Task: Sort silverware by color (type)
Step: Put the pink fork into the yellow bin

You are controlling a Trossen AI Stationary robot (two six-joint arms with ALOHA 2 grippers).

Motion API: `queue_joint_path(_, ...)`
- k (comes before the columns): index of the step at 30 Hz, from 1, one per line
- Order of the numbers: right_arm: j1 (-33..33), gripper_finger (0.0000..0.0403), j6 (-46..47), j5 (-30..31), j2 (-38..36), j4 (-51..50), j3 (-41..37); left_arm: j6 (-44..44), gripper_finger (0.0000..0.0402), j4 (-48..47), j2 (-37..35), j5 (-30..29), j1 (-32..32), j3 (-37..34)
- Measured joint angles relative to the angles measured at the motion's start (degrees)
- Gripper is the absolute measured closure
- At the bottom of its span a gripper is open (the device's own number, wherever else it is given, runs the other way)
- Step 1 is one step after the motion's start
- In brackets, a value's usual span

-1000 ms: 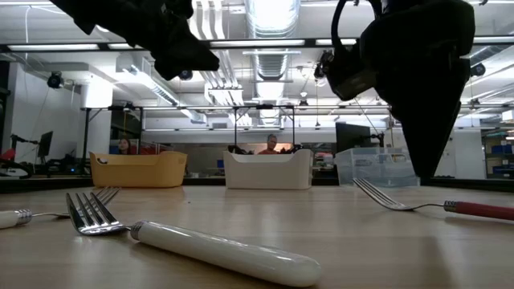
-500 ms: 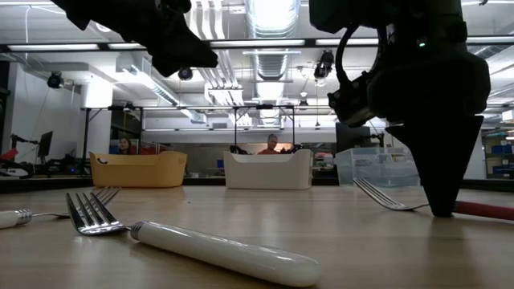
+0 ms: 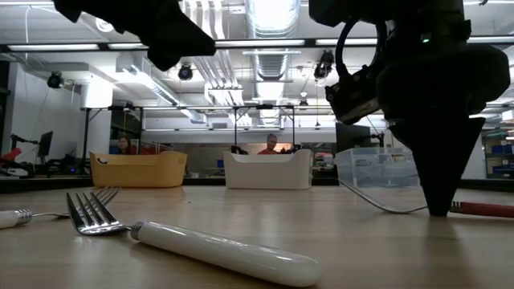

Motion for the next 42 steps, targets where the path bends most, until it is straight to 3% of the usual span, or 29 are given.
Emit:
queue_joint_path(3,0.05,0.0384,-0.95,1.81,-2.53,0.30,0.02,-0.01,0.0340,-0.01,0.00,-1.20,-1.55,0.00)
queue_joint_path(7,-0.19,0.0386,-2.28,10.27,-7.27,0.93,-0.45,-0.57,0.0340,0.12,0.00,-1.91,-2.66,0.00)
queue_joint_path(15,-0.10,0.0389,-8.30,31.11,-20.42,3.43,-0.39,-0.91,0.0340,0.91,0.00,-3.05,-3.05,0.00)
queue_joint_path(21,-0.19,0.0390,-20.69,47.29,-27.20,15.22,-1.34,-0.86,0.0340,1.33,0.00,-3.31,-3.05,0.00)
queue_joint_path(25,-1.12,0.0390,-32.13,50.70,-29.13,30.58,-5.18,0.84,0.0340,3.17,0.01,-3.96,-3.04,-0.02)
queue_joint_path(29,-4.12,0.0390,-43.61,50.69,-30.03,53.88,-11.58,6.11,0.0331,6.44,0.02,-4.55,-2.93,-0.04)
queue_joint_path(32,-7.23,0.0390,-51.18,47.17,-29.83,73.90,-17.42,9.97,0.0309,8.82,0.00,-10.34,-2.95,-0.04)
queue_joint_path(36,-10.41,0.0390,-53.95,42.34,-28.82,98.27,-24.01,13.24,0.0266,9.18,0.00,-18.80,-2.77,-0.04)
queue_joint_path(42,-15.05,0.0390,-55.99,41.01,-22.44,121.49,-29.09,18.94,0.0212,14.80,1.50,-18.91,-0.32,-0.04)
